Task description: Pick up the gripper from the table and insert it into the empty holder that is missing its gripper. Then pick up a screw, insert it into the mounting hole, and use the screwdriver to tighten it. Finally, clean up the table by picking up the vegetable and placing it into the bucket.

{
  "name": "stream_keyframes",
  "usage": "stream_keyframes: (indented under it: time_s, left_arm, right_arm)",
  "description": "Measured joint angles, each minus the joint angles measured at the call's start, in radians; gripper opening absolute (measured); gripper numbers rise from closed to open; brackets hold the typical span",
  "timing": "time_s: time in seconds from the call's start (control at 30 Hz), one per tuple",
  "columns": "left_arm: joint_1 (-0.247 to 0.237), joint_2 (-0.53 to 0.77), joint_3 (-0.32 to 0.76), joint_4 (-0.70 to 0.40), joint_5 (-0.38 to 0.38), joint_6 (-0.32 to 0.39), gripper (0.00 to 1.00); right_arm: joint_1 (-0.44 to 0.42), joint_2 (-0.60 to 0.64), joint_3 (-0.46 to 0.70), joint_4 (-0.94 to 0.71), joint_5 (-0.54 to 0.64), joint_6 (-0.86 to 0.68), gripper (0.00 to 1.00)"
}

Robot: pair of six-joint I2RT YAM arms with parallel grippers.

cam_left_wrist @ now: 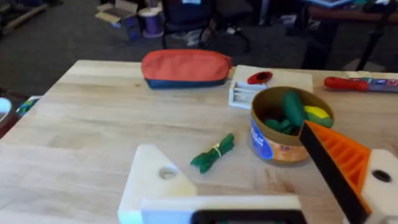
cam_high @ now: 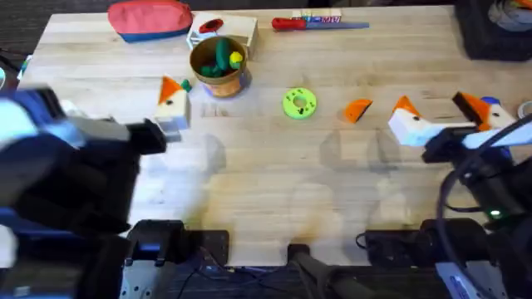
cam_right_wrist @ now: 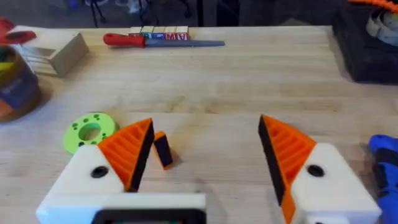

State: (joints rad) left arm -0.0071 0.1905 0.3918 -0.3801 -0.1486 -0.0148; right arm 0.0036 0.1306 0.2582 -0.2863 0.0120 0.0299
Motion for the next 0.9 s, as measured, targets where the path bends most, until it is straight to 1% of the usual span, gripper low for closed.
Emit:
stream_keyframes:
  time_s: [0.07, 0.13, 0.2, 0.33, 0.4, 0.43, 0.5, 0.6, 0.67, 0.7, 0.77, 0.9]
  left_arm:
    - [0.000, 0.119, 0.136, -0.109, -0.040, -0.002, 0.991]
    - [0.000, 0.241, 0.241, -0.192, -0.063, -0.005, 0.991]
    - [0.000, 0.378, 0.329, -0.247, -0.070, -0.006, 0.991]
    - [0.000, 0.597, 0.429, -0.258, -0.054, -0.007, 0.991]
    - [0.000, 0.675, 0.453, -0.256, -0.051, -0.013, 0.991]
    - [0.003, 0.707, 0.458, -0.250, -0.053, -0.031, 0.991]
    - [0.027, 0.760, 0.460, -0.234, -0.060, -0.100, 0.991]
    - [0.104, 0.847, 0.460, -0.205, -0.057, -0.214, 0.991]
    - [0.157, 0.912, 0.460, -0.179, -0.039, -0.237, 0.974]
    - [0.175, 0.940, 0.460, -0.167, -0.025, -0.232, 0.904]
    - [0.196, 0.995, 0.460, -0.151, 0.004, -0.197, 0.707]
    - [0.195, 1.047, 0.460, -0.158, 0.053, -0.090, 0.076]
  right_arm:
    - [0.000, 0.081, 0.106, -0.072, 0.000, 0.000, 0.991]
    - [0.000, 0.163, 0.200, -0.132, -0.002, 0.000, 0.990]
    - [0.000, 0.251, 0.285, -0.174, -0.003, 0.000, 0.990]
    - [0.000, 0.379, 0.389, -0.185, -0.007, 0.000, 0.991]
    - [0.000, 0.421, 0.416, -0.177, -0.007, 0.000, 0.990]
    - [0.000, 0.435, 0.421, -0.171, -0.007, 0.000, 0.990]
    - [0.000, 0.456, 0.424, -0.172, -0.007, 0.000, 0.990]
    - [0.000, 0.477, 0.424, -0.173, -0.007, 0.000, 0.990]
    - [0.000, 0.483, 0.424, -0.174, -0.006, 0.000, 0.990]
    - [0.000, 0.484, 0.424, -0.174, -0.006, 0.000, 0.990]
    - [0.000, 0.484, 0.424, -0.173, -0.006, -0.001, 0.990]
    - [0.000, 0.484, 0.424, -0.174, -0.006, -0.004, 0.990]
